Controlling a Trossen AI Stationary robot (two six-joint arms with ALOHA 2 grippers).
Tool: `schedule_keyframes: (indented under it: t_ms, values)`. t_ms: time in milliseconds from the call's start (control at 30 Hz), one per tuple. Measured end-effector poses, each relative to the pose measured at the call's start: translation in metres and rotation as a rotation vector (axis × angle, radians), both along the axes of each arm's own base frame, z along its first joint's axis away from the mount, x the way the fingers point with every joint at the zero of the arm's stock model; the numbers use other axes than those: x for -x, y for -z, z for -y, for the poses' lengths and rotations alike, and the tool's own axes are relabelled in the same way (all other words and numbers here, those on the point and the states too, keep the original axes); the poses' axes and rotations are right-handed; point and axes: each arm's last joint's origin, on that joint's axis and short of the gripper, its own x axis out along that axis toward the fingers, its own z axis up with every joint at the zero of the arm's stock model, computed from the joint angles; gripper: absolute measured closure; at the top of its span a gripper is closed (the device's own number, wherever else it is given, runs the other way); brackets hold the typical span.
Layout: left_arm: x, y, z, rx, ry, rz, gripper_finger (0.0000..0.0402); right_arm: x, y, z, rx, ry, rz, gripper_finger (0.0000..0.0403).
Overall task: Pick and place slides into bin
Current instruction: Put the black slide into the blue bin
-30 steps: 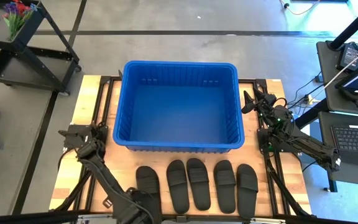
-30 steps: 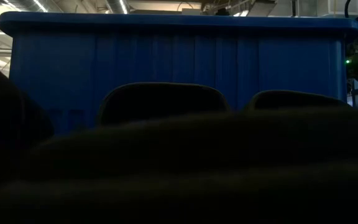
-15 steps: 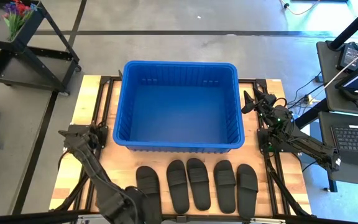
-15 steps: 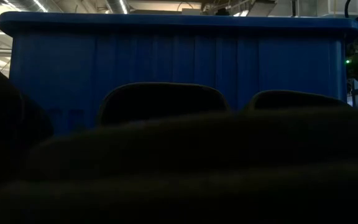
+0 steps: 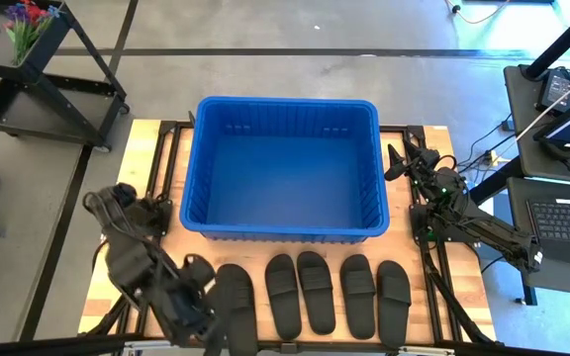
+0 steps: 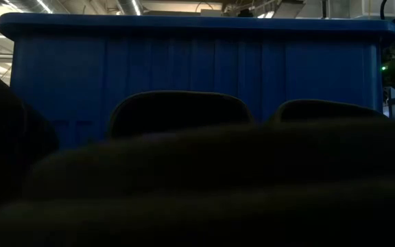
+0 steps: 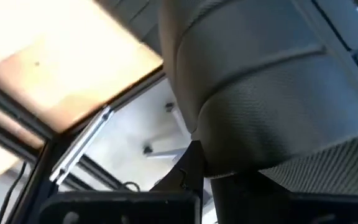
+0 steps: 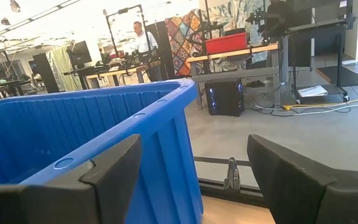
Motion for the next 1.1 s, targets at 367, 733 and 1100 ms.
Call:
schedule_keyframes:
  t_ms: [367, 733, 1100]
  values:
    - [-0.009, -0.037, -0.079, -0.267, 0.113, 0.350, 0.0397, 0.000, 0.000, 0.000, 0.001, 0.000, -0.002, 0.0109]
    - [-0.020, -0.060, -0.193, -0.728, 0.177, 0.432, 0.0397, 0.000, 0.000, 0.000, -0.001, 0.000, 0.001, 0.0109]
    - [-0.035, -0.051, -0.292, -1.064, 0.124, 0.141, 0.0397, 0.000, 0.000, 0.000, -0.004, 0.000, 0.006, 0.0109]
